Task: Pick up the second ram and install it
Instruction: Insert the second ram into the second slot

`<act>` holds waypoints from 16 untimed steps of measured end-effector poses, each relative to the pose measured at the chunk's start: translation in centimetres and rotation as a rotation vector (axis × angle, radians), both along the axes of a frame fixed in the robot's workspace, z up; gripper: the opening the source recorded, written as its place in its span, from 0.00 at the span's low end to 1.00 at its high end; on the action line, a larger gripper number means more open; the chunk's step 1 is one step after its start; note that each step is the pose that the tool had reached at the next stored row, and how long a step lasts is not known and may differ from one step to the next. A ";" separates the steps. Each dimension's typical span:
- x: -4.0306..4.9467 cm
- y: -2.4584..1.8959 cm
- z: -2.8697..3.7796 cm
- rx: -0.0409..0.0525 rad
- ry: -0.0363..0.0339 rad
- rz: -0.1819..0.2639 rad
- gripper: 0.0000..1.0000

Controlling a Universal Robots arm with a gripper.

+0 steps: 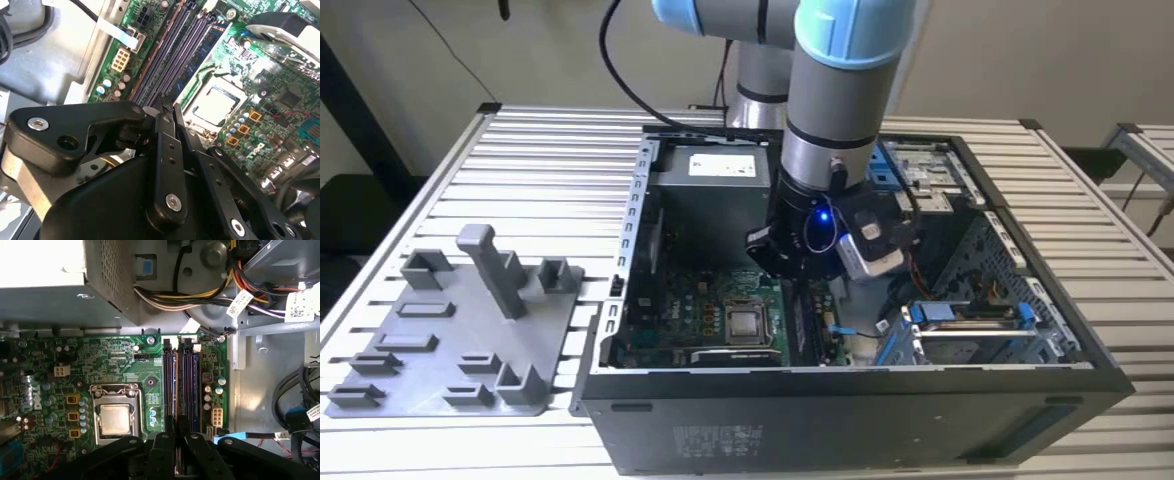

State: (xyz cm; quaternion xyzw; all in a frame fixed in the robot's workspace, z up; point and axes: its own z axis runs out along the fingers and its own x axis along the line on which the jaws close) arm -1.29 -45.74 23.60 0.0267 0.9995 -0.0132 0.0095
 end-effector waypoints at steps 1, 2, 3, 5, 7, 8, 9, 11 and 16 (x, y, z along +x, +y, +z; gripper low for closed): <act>0.00 0.00 -0.18 0.0000 0.0000 0.000 0.14; 0.00 0.00 -0.36 0.0000 0.0000 -0.001 0.14; 0.00 0.00 -0.54 0.0000 0.0000 -0.002 0.14; 0.00 0.00 -0.77 0.0001 0.0000 -0.005 0.14; 0.00 -0.01 -0.78 -0.0001 0.0000 -0.005 0.14; 0.00 0.00 -0.78 -0.0001 0.0000 -0.006 0.14; 0.00 0.00 -0.78 -0.0001 0.0000 -0.006 0.14; 0.00 0.00 -0.79 -0.0001 0.0000 -0.006 0.14; -0.01 -0.05 -0.87 0.0001 -0.0001 -0.006 0.14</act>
